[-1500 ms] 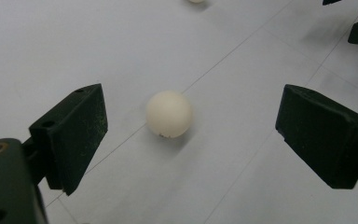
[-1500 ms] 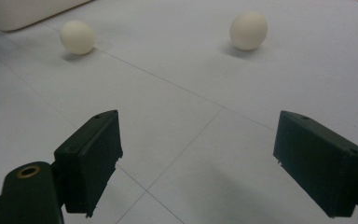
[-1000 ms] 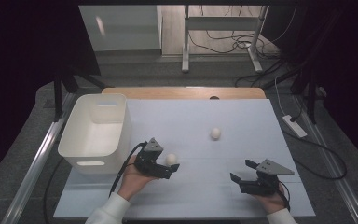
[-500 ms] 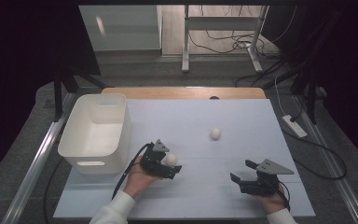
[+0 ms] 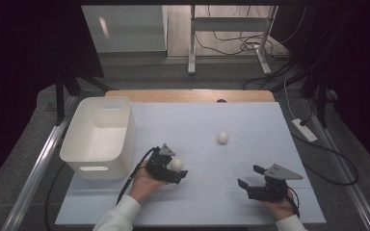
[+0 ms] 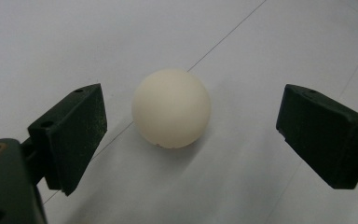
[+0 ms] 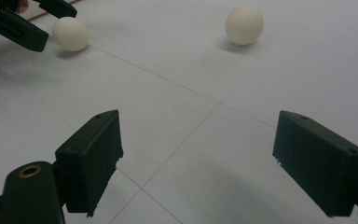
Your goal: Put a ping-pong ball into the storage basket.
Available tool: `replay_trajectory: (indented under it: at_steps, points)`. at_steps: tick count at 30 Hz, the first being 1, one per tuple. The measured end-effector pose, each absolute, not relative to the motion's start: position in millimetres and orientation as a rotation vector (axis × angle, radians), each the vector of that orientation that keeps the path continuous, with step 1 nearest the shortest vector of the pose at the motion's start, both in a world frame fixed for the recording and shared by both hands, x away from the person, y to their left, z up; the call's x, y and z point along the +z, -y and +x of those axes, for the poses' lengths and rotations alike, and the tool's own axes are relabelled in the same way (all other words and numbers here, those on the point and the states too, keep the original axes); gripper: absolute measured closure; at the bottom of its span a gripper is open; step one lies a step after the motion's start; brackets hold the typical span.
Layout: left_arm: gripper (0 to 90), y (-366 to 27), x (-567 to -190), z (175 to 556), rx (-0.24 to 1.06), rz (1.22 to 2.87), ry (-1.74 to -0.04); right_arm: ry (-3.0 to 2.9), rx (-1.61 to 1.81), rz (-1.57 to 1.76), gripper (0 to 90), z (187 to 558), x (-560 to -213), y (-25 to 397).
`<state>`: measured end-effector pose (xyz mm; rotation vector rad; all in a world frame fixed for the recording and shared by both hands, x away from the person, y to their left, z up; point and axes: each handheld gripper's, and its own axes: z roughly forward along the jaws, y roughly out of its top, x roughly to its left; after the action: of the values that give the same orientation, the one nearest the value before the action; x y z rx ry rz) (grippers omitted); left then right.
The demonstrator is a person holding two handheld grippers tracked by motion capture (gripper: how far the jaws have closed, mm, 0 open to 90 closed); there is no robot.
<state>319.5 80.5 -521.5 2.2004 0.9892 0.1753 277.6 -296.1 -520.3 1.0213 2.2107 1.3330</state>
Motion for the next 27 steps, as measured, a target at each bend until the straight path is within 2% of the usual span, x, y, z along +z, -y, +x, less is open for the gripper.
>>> replay_trajectory:
  at_steps: [16,27]
  points:
    - [17.3,-83.3,-526.7,326.4,0.162,2.195,-1.017,-2.218,1.328,1.02,15.5,277.8,-520.5,296.0]
    - [37.4,-83.5,-527.0,325.9,0.15,2.196,-0.997,-2.214,1.327,1.018,15.5,277.6,-520.1,295.9]
